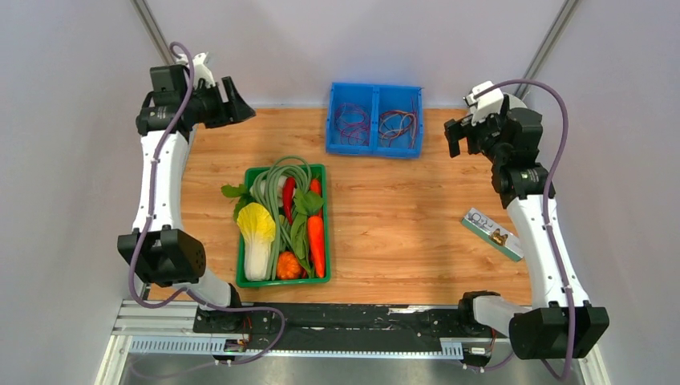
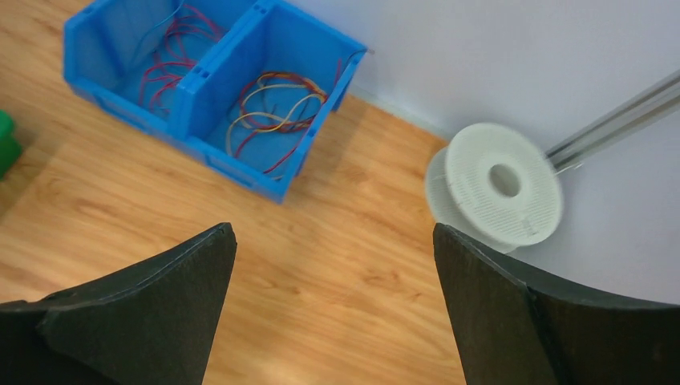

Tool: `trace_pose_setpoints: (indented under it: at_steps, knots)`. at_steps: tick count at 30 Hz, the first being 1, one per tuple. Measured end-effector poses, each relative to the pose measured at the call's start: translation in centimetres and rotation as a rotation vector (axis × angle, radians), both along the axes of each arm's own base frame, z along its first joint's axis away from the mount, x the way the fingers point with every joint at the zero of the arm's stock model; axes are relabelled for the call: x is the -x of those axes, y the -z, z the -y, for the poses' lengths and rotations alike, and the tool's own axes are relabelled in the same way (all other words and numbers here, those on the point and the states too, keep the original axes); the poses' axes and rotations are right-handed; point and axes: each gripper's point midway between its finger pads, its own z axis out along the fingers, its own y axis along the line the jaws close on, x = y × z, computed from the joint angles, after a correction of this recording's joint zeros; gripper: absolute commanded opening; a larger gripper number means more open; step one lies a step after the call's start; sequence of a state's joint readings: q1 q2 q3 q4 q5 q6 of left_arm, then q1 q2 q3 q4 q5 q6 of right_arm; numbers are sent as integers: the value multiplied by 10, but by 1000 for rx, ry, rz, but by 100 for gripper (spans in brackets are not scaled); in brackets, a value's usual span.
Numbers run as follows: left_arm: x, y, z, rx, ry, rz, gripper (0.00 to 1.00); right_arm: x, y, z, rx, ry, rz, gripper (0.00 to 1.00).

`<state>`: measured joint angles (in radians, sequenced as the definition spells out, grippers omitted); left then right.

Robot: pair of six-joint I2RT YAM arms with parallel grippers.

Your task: Wrap the cables

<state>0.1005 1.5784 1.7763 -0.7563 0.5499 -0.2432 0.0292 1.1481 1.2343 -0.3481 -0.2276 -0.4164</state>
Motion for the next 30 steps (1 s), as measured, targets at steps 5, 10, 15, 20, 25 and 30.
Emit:
trace_pose_setpoints:
  at_steps: [5,10,15,20,25,30]
  knots:
    - [20,20,-47,-168,-81,-66,79,4,31,9,-159,53,-135,100]
    - [55,50,-65,-336,-85,-127,79,12,78,28,-280,148,-261,100]
    - [96,98,-70,-499,-71,-233,80,31,123,24,-320,174,-371,100]
    - [112,111,-49,-587,2,-231,80,45,128,22,-330,177,-373,100]
    - [109,103,-38,-606,18,-185,80,51,114,19,-333,158,-330,100]
    - [105,96,-36,-599,7,-162,80,55,113,18,-334,150,-324,100]
